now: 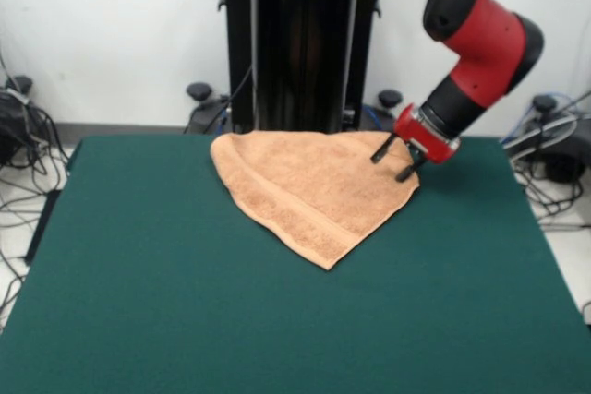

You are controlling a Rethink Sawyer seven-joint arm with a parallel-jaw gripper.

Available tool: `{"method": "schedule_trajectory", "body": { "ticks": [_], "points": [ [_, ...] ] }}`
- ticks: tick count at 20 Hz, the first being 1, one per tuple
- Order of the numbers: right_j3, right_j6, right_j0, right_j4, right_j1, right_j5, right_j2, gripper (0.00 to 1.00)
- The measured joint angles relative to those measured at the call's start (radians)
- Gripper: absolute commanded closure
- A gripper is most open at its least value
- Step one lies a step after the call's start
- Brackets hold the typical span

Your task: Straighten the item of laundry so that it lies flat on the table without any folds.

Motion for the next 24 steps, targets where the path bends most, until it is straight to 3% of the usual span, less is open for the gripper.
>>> {"method": "schedule_trajectory", "body": {
  "ticks": [24],
  "points": [
    [-0.003,0.0,0.002,0.002,-0.037,0.053,-0.026,0.0]
  ]
}}
